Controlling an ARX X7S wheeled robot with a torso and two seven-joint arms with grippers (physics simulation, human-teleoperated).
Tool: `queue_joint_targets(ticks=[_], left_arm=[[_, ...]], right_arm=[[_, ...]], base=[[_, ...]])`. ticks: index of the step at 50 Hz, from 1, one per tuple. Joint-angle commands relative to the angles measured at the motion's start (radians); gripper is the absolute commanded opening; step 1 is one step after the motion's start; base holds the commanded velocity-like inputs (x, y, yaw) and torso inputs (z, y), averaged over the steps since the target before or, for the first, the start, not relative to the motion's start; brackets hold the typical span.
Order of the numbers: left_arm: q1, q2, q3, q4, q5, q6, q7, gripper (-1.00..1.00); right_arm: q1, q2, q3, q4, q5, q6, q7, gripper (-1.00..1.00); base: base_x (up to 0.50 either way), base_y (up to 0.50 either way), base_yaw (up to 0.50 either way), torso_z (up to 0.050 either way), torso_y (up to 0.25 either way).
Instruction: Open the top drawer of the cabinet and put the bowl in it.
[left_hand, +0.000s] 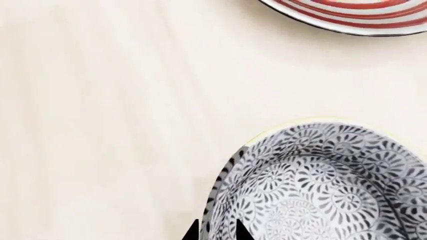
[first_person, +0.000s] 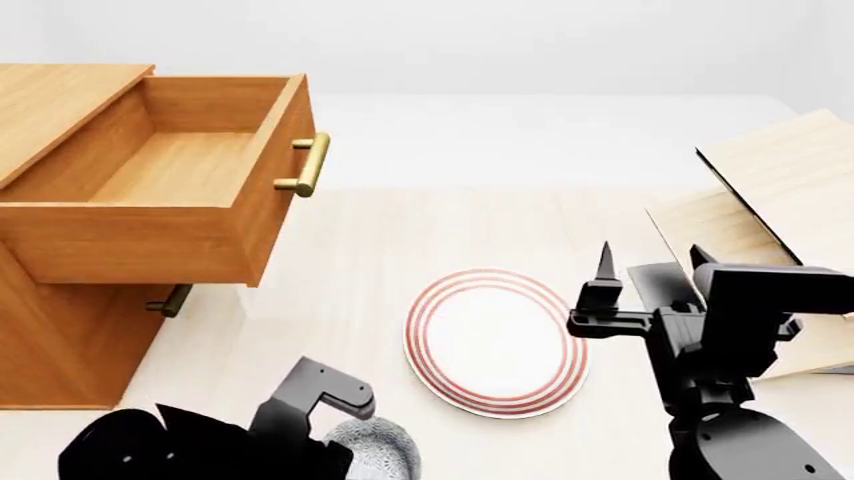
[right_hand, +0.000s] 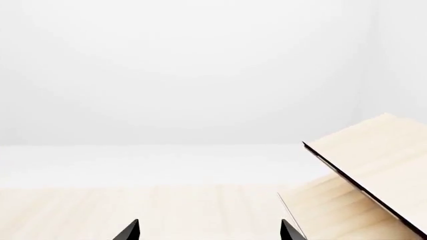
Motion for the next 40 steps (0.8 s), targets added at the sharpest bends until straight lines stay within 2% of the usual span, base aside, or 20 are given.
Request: queue_joint_targets(ticks=[1,12,18,40], left_arm=[[-0.006,-0.002,-0.018,0.01,0.022,0.008,-0.009,-1.0],[-0.022,-0.017,-0.093,0.082,-0.053,0.017,-0.064,-1.0],[-0.027,-0.025,-0.163,0.146,-0.153,0.015,-0.125,-1.0],[-0.082,-0.042,-0.219,0.259,-0.306,-0.004,-0.246,-1.0]], right_arm=[[-0.001,0.0,-0.002,-0.001,0.001,-0.001,0.003,1.0],[-0.003,0.004,0.003,-0.017,0.009,0.002,0.009,1.0],[-0.001,0.009,0.009,-0.04,0.021,0.015,0.019,1.0],[0.008,0.021,0.021,-0.084,0.046,0.043,0.04,1.0]], base=[[0.0,0.0,0.0,0.0,0.0],[0.0,0.0,0.0,0.0,0.0],[0.0,0.0,0.0,0.0,0.0],[0.0,0.0,0.0,0.0,0.0]])
